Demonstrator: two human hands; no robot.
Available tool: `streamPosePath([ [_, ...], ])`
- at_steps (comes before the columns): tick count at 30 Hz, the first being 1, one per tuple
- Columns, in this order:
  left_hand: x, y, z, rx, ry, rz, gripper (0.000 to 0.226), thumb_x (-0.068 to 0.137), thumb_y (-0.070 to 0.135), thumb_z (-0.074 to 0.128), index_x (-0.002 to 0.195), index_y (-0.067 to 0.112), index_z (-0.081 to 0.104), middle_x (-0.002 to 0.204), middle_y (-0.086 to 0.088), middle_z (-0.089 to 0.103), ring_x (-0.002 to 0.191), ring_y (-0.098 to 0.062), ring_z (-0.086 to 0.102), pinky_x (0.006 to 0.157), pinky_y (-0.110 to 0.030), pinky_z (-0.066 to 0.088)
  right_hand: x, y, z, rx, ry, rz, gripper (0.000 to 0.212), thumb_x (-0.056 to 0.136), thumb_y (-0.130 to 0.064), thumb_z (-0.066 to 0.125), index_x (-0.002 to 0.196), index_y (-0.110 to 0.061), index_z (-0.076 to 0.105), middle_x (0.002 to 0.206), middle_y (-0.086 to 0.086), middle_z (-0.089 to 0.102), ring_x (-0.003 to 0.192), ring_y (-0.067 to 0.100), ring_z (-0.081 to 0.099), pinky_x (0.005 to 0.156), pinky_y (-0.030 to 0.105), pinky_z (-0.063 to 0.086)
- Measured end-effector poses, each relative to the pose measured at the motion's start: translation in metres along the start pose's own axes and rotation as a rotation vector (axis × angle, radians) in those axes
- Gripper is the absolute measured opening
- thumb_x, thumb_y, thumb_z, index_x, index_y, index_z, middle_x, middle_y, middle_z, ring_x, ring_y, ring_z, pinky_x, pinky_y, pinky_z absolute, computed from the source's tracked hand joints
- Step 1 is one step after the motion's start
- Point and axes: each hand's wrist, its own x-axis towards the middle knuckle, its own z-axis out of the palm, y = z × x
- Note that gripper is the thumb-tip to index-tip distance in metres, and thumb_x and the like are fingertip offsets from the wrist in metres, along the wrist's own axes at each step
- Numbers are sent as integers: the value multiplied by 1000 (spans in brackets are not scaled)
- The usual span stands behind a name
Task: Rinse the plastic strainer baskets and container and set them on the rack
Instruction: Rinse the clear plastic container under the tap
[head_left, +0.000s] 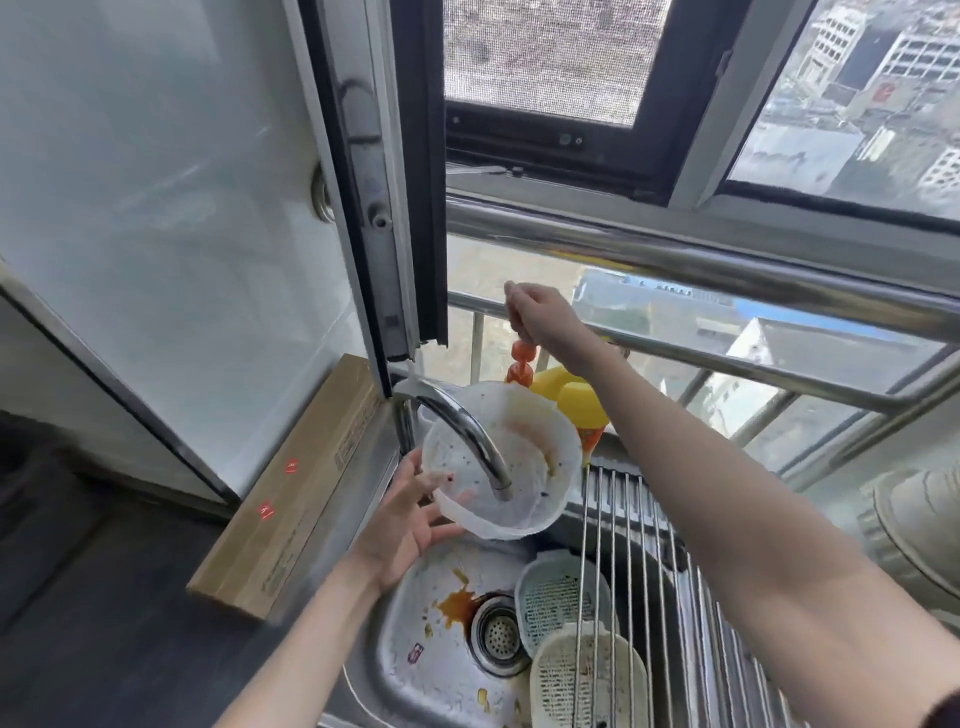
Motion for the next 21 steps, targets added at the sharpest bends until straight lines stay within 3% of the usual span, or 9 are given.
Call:
streamPosePath([
  [4,11,2,0,-29,19,11,104,53,35,91,141,36,35,140,-17,49,117,-42,57,87,-55,53,18,9,11,-115,-28,-29,38,101,-28,39,67,-12,46,60,1,42,52,17,34,48,27,30],
  [9,21,3,4,-36,-28,8,99,63,35,86,144,37,29,139,-20,49,118,-45,55,83,-53,55,21,21,18,-377,-3,-134,34,101,-25,39,72,-11,50,62,-2,49,55,8,41,54,28,31],
  [13,22,4,7,-48,-36,-5,101,61,35,86,144,37,28,138,-19,51,116,-44,57,79,-49,57,19,27,33,-408,16,-198,32,101,-23,42,73,-10,51,59,-8,48,54,2,41,54,14,31],
  [18,17,7,7,-77,-33,1,94,61,36,87,140,32,36,136,-20,53,117,-43,56,82,-52,56,20,35,49,-449,12,-230,31,100,-23,42,72,-12,48,64,1,52,63,17,45,58,30,28],
  [21,16,10,8,-76,-15,1,94,61,35,87,140,30,37,136,-21,52,118,-45,55,86,-55,52,21,34,44,-466,12,-210,30,101,-23,41,74,-11,48,60,-4,47,60,14,42,55,30,26],
])
